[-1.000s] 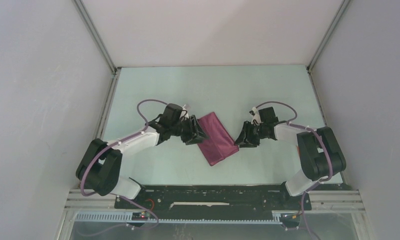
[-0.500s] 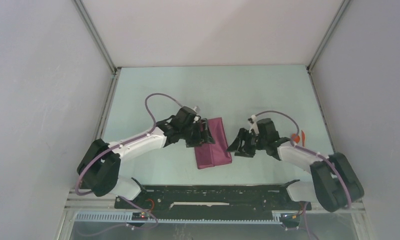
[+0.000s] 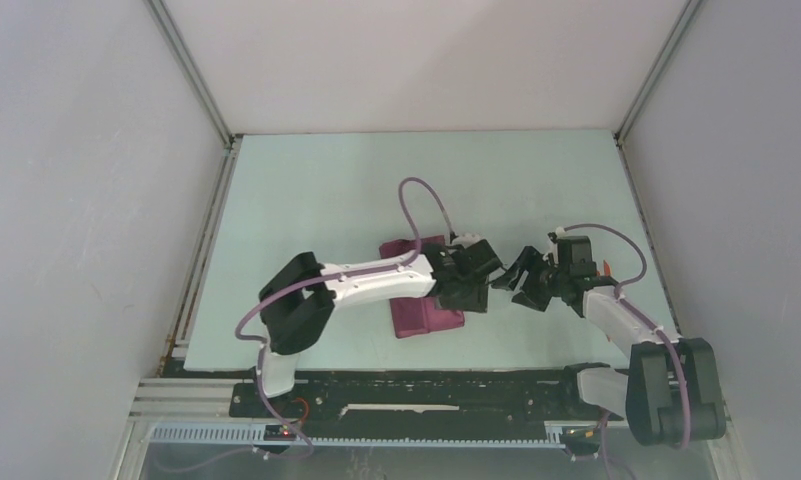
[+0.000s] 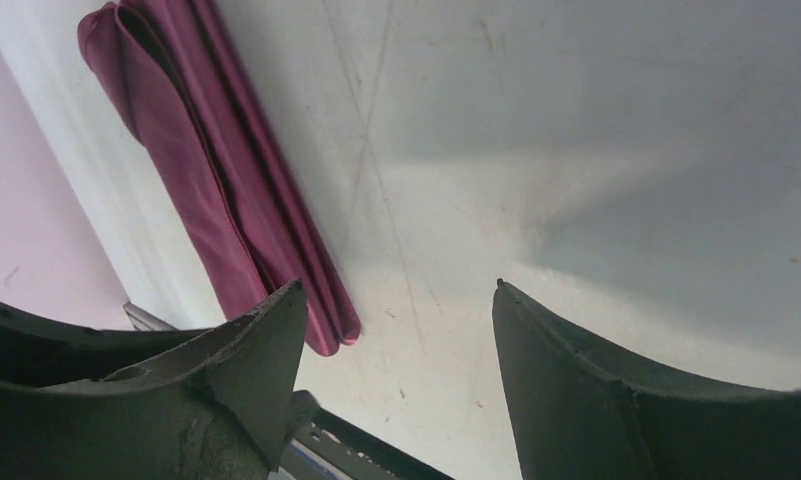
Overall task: Fold the napkin into a case and place the utensils inside
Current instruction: Pick up the 2/3-rectangle-folded napkin at the center of the board.
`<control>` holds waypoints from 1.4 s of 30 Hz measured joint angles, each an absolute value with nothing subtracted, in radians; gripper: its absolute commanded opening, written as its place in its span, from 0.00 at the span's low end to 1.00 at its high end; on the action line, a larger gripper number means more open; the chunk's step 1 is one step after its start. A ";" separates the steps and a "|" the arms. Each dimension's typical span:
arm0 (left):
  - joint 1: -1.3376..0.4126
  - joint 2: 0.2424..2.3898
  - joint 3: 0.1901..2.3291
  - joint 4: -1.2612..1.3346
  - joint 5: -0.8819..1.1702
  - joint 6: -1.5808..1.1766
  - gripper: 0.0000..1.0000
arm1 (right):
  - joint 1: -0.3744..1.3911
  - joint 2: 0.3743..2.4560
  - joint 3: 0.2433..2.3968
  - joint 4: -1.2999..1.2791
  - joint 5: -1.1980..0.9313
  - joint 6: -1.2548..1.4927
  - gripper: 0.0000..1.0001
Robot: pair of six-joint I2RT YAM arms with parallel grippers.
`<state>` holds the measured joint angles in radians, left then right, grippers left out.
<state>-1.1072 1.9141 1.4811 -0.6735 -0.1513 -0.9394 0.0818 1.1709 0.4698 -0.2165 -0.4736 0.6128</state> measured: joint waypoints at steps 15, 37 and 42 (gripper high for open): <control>-1.147 2.128 1.660 -0.934 -0.185 -1.056 0.45 | 0.070 1.208 0.476 -0.221 -0.466 0.564 0.74; -1.119 1.905 1.363 -0.781 -0.131 -1.057 0.00 | 0.226 1.540 0.483 0.252 -0.762 0.710 0.82; -1.107 1.869 1.329 -0.723 -0.109 -1.058 0.00 | 0.258 1.656 0.493 0.448 -0.815 0.822 0.83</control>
